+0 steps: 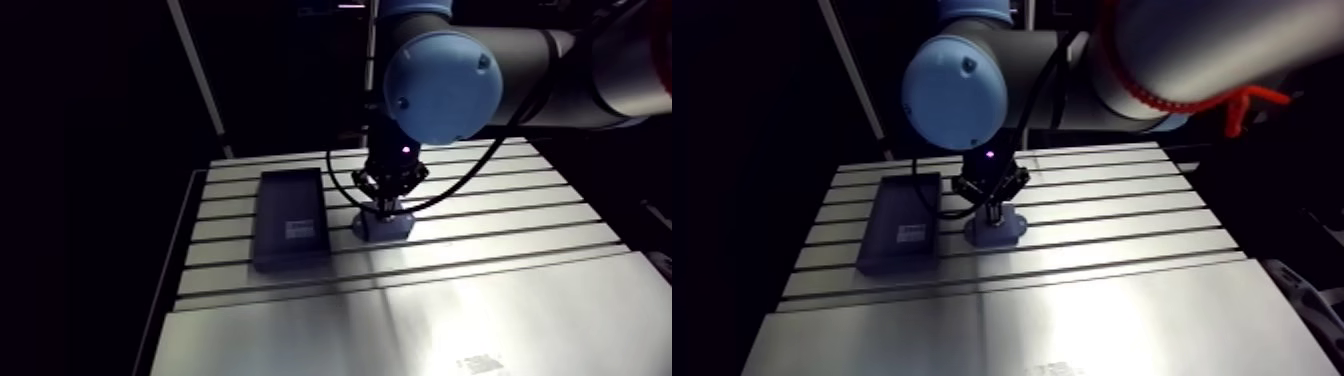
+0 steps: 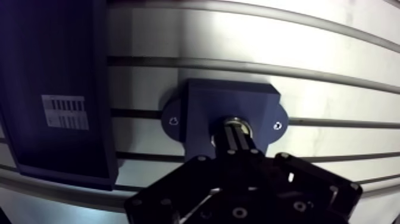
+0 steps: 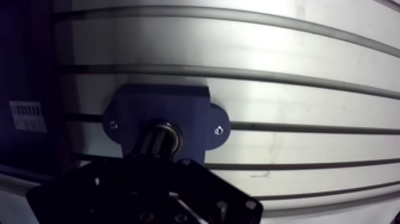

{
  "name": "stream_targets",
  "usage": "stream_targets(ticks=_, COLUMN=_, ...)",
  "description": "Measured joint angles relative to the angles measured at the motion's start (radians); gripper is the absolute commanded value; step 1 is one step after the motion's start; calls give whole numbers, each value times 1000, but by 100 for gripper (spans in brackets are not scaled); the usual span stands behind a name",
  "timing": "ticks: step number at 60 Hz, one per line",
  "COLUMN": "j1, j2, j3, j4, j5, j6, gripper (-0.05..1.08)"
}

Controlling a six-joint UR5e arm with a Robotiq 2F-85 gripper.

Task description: Pick up the bearing and press it into the housing until flush.

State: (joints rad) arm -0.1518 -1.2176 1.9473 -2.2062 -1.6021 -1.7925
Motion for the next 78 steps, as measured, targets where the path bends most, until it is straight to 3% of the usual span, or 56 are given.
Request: stream_targets(ticks=78, j1=-3, j2=0, j3=9, j4=-5, j5=0, j6=0, gripper=87)
